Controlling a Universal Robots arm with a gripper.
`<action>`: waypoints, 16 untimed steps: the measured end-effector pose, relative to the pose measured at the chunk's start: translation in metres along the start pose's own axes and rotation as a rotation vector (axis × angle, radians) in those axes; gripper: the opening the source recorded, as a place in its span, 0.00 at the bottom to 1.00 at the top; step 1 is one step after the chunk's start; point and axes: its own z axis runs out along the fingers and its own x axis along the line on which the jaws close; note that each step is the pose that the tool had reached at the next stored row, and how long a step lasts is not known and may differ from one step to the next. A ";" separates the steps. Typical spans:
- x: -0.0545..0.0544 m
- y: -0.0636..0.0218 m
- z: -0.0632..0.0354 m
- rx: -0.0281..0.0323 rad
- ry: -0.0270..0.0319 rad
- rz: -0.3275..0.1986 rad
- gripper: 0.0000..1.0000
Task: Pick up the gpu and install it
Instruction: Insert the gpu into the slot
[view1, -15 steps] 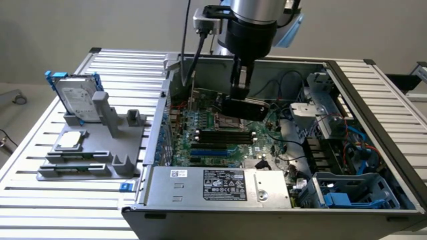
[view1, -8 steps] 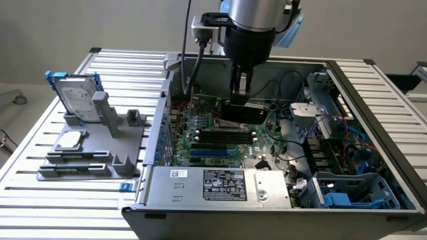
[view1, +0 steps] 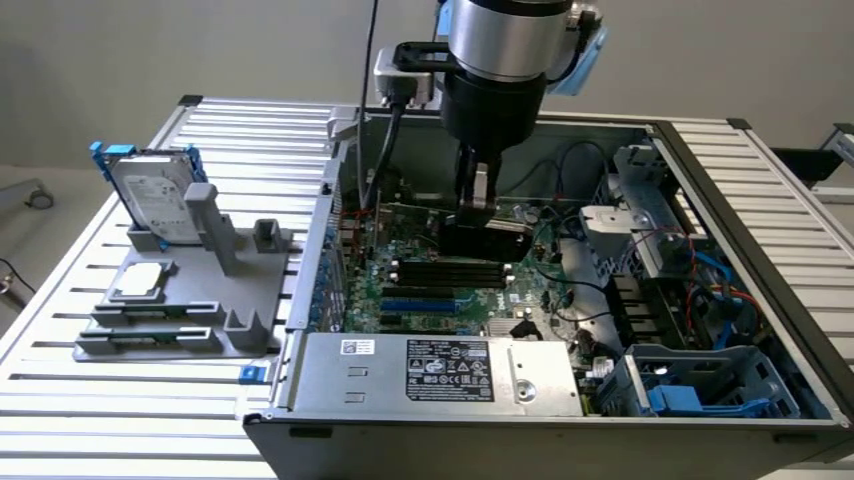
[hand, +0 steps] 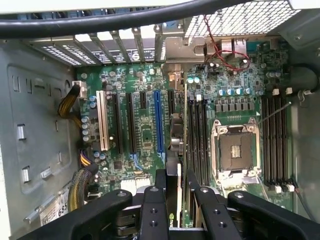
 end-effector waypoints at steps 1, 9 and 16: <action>0.001 0.0011 0.0009 0.0014 0.0000 -0.001 0.27; 0.010 0.0020 0.0059 0.0023 0.0005 -0.042 0.27; 0.011 0.0052 0.0085 0.0017 -0.0023 -0.057 0.27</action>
